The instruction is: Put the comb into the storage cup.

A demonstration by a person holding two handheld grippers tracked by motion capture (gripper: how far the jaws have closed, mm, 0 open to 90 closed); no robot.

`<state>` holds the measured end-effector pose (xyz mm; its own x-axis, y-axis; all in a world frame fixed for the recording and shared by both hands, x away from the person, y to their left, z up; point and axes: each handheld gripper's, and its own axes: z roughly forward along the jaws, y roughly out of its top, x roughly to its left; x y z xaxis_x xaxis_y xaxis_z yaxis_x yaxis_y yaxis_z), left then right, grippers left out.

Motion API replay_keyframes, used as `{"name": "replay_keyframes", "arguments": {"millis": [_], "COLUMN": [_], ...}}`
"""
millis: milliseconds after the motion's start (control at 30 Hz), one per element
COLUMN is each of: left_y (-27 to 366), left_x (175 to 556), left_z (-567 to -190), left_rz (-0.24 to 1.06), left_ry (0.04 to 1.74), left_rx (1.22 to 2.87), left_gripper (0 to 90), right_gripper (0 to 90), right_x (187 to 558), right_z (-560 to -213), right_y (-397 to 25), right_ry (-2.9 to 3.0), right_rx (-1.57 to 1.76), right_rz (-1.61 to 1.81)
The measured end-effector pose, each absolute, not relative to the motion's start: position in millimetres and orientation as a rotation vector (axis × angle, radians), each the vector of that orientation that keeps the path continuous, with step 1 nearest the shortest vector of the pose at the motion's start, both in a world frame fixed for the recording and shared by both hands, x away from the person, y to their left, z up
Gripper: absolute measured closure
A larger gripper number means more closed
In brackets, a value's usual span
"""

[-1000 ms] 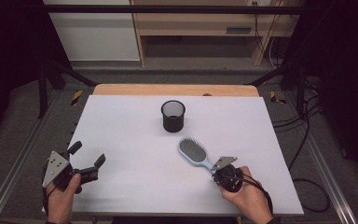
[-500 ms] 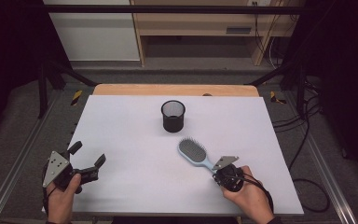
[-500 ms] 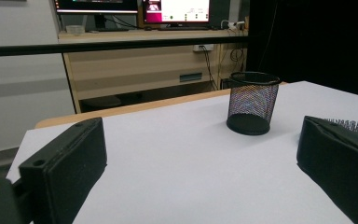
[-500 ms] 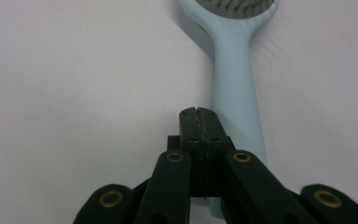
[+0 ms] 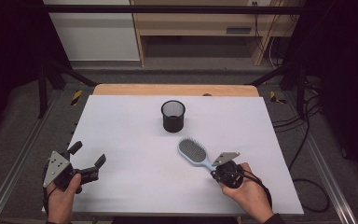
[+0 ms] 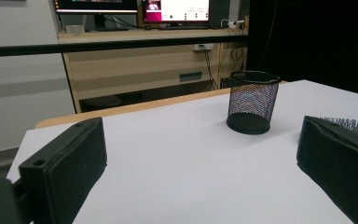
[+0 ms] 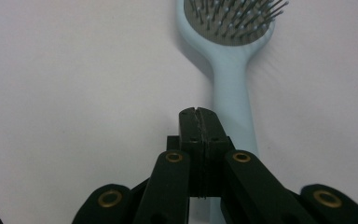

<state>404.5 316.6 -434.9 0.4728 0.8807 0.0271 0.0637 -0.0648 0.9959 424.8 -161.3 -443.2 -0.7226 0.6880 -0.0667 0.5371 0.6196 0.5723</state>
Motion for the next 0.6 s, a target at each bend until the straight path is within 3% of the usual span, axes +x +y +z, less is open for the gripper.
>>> {"name": "replay_keyframes", "arguments": {"millis": [333, 600], "left_y": [316.6, 316.4], "left_x": [404.5, 405.0], "left_z": [-434.7, -435.0], "left_rz": [0.836, 0.832], "left_ry": [0.867, 0.866], "left_rx": [1.496, 1.500], "left_gripper": [1.3, 1.3], "right_gripper": [88.0, 70.5], "right_x": [442.3, 456.8], "right_z": [-432.7, -433.3], "right_y": [-157.9, -155.9], "right_ry": [2.556, 2.569], "right_rx": [1.003, 1.024], "right_rz": [0.791, 0.803]}}
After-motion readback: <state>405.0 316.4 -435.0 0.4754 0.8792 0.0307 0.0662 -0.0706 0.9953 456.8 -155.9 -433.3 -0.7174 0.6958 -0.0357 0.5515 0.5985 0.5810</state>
